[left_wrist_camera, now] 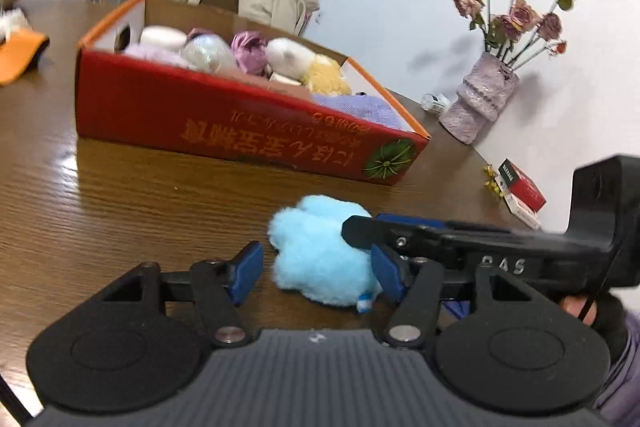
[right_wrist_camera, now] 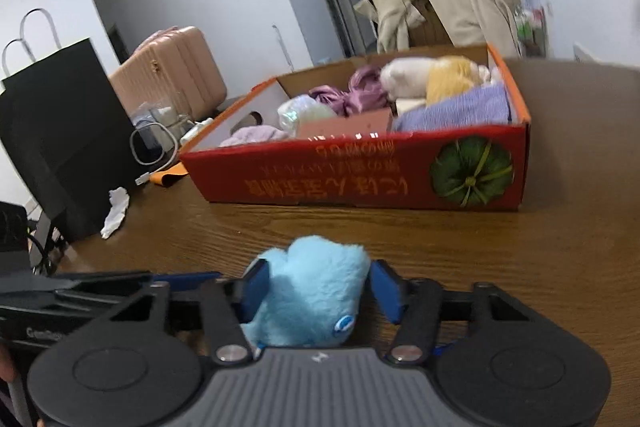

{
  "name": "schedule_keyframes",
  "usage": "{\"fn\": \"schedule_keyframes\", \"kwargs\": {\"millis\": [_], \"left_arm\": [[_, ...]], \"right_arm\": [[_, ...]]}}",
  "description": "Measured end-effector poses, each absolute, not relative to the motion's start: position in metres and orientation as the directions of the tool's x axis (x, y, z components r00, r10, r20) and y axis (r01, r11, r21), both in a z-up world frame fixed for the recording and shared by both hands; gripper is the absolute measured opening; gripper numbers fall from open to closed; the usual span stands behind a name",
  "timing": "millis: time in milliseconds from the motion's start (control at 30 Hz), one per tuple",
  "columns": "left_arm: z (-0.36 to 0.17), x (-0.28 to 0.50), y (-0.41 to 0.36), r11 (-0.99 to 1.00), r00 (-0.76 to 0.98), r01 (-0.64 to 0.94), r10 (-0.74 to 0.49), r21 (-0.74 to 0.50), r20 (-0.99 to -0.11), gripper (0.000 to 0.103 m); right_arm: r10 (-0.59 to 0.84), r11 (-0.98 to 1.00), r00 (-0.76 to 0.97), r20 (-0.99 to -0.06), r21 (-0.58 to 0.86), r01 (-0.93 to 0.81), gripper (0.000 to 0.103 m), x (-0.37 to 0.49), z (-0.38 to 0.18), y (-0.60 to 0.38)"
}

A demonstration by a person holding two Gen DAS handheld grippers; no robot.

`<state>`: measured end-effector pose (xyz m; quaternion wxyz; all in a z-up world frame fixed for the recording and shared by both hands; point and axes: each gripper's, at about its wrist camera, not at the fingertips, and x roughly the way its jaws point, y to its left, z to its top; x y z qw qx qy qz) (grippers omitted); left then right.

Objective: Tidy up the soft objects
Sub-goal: 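Grasp the light-blue fuzzy plush with both grippers together, then carry the light-blue plush into the box and open both grippers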

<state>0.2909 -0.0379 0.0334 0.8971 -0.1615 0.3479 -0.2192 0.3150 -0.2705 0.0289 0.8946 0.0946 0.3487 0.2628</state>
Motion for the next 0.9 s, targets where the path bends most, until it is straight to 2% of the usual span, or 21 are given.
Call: {"fn": "schedule_keyframes", "kwargs": {"millis": [33, 133, 333, 467, 633, 900], "left_arm": [[0.031, 0.294, -0.039, 0.843, 0.654, 0.281, -0.518, -0.459, -0.551, 0.055], [0.024, 0.302, -0.036, 0.804, 0.619, 0.279, -0.568, -0.525, -0.541, 0.047], [0.014, 0.312, -0.03, 0.765, 0.601, 0.252, -0.603, -0.592, -0.524, 0.045], [0.026, 0.299, -0.034, 0.795, 0.642, 0.27, -0.569, -0.543, -0.514, 0.041], [0.046, 0.267, -0.031, 0.793, 0.681, 0.324, -0.574, -0.517, -0.454, 0.04], [0.059, 0.241, -0.018, 0.792, 0.707, 0.339, -0.571, -0.508, -0.418, 0.04]], "right_arm": [[0.54, 0.842, 0.619, -0.571, 0.365, -0.399, 0.044, 0.316, 0.027, -0.271], [0.557, 0.83, 0.612, -0.561, 0.399, -0.389, 0.038, 0.318, 0.023, -0.275], [0.585, 0.808, 0.593, -0.553, 0.466, -0.362, 0.036, 0.325, 0.016, -0.281], [0.558, 0.828, 0.615, -0.558, 0.428, -0.363, 0.033, 0.314, 0.025, -0.273], [0.551, 0.832, 0.664, -0.505, 0.394, -0.39, 0.033, 0.283, 0.05, -0.271], [0.555, 0.829, 0.683, -0.475, 0.382, -0.408, 0.033, 0.258, 0.065, -0.26]]}}
